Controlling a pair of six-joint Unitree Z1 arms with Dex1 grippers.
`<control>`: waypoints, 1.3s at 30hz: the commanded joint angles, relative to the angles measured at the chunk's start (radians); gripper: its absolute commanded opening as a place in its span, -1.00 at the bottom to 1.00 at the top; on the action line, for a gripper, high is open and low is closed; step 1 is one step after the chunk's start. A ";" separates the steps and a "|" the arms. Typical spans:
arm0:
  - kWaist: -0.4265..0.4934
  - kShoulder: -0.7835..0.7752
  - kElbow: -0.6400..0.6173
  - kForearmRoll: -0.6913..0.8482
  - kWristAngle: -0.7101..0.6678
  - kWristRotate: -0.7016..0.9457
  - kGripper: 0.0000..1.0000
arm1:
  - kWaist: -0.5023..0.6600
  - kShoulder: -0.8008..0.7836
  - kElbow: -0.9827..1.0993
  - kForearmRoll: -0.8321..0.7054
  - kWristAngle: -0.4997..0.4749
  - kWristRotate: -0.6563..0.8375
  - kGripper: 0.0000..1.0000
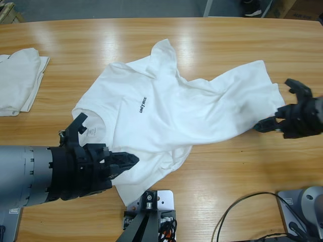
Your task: Fold clothes
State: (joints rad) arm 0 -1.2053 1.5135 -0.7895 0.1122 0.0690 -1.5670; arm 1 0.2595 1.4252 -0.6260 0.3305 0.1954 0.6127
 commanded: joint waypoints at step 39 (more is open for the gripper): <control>0.020 -0.016 -0.004 -0.010 -0.034 0.041 0.89 | 0.022 0.250 -0.469 0.126 0.172 -0.416 1.00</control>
State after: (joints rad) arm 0 -1.1929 1.5040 -0.8069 0.1116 0.0595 -1.5430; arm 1 0.2717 2.0021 -1.4125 0.6150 0.4402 0.2191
